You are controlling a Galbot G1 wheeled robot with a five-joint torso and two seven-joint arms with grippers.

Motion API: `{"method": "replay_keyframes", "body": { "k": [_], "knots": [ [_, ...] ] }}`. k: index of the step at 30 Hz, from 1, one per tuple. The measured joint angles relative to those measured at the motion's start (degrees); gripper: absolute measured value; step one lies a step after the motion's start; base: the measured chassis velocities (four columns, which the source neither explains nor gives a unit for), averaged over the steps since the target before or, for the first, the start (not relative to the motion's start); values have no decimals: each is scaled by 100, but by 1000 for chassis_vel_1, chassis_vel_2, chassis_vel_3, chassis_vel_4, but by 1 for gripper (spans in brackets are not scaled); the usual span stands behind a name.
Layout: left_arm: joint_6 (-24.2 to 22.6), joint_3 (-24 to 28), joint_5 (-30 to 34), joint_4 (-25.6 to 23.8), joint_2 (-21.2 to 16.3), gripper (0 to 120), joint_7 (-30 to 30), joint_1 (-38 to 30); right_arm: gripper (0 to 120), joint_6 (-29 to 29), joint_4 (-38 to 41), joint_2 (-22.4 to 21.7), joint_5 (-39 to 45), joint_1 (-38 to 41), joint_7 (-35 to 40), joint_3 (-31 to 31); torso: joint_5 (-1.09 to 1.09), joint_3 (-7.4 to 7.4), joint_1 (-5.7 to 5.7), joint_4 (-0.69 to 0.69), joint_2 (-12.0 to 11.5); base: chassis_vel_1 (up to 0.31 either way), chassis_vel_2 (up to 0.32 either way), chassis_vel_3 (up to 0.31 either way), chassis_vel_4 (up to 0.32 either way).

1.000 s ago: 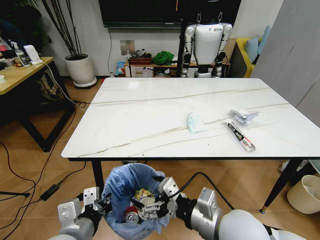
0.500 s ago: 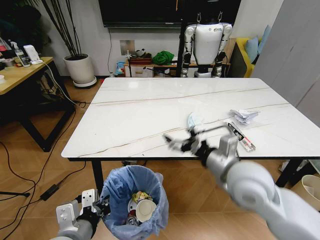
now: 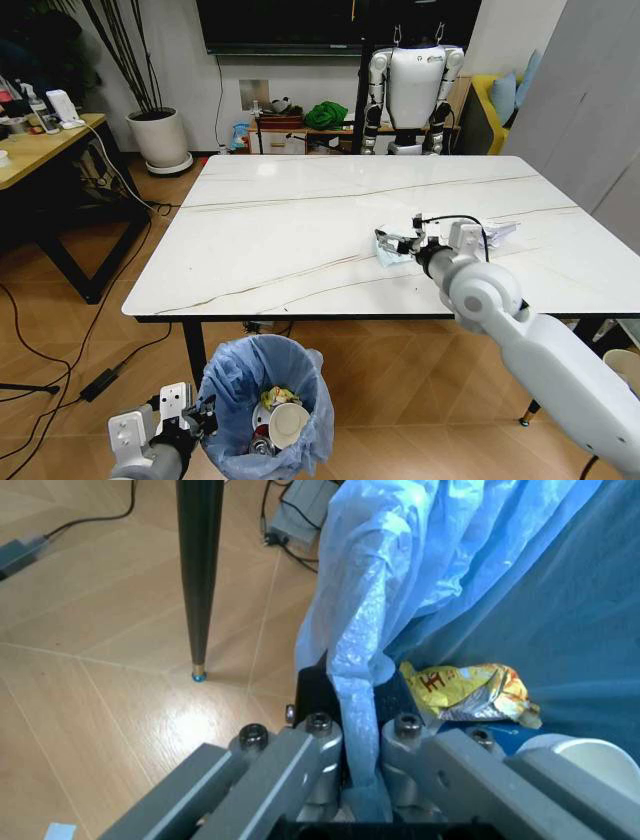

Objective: Pick up the trash bin and place the trash from the table into it.

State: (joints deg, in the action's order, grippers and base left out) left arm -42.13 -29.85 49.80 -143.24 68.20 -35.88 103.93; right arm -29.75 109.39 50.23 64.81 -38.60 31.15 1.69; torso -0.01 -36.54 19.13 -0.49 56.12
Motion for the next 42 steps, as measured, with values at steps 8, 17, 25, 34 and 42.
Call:
{"method": "replay_keyframes", "body": {
  "k": [8,17,25,34,42],
  "knots": [
    [0,-19,-13,0,1,0,4,67,86,-5,-291,114,-273,76,-25,-186,1,1,0,-1,0,0,0,0,0],
    [0,-1,-39,0,14,0,4,64,70,-9,-270,76,-479,-157,-106,-222,1,1,0,-1,1,0,0,0,0],
    [0,-22,-34,0,-29,0,1,49,64,-9,-337,88,-542,-241,-135,-261,1,1,0,-1,1,0,0,0,0],
    [0,-21,-21,0,-61,0,7,47,32,-9,-376,77,-585,-344,-127,-236,1,1,-1,-1,1,0,0,0,0],
    [0,-16,-19,0,-70,0,14,56,7,-8,-320,65,-608,-403,-94,-235,1,1,-1,-1,1,0,0,0,0]
  ]
}}
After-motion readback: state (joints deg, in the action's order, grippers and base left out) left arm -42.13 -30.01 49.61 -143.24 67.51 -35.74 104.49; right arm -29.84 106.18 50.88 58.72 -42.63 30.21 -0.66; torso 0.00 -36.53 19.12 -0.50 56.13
